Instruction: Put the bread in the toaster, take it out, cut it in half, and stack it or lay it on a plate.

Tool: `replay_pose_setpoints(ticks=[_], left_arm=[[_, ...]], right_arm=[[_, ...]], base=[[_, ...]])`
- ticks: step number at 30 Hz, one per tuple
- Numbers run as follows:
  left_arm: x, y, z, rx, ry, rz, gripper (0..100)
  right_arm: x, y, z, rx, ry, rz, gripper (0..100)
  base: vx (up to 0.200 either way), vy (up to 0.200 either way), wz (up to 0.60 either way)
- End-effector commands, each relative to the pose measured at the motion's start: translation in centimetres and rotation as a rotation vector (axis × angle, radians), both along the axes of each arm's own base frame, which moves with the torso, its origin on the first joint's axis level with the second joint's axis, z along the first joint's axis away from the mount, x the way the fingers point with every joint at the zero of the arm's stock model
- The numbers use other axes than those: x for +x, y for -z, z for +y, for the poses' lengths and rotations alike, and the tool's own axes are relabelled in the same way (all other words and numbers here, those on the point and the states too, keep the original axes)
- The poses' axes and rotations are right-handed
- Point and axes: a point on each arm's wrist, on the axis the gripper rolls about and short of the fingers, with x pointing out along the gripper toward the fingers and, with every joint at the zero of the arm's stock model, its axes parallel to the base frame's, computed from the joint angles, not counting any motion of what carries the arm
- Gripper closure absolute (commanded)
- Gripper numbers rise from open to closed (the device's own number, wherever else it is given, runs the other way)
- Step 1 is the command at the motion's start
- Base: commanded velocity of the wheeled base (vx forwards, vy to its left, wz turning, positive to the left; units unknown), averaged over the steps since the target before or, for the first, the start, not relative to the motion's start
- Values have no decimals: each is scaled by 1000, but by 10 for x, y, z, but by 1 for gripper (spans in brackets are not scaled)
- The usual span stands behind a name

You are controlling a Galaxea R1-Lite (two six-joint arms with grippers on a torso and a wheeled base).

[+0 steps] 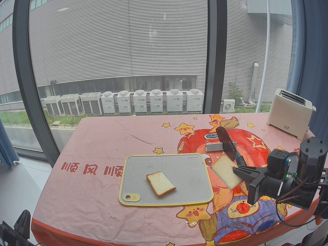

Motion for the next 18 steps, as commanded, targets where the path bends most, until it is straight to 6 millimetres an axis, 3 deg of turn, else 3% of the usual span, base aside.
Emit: replay_pose_setpoints(ticks=[1, 18], left_arm=[[0, 5, 0, 0, 0, 1, 100], [0, 5, 0, 1, -2, 1, 100]], right_arm=[[-2, -2, -2, 7, 0, -8, 100], [-9, -2, -5, 9, -10, -14, 100]], base=[[0, 0, 0], [0, 0, 0]])
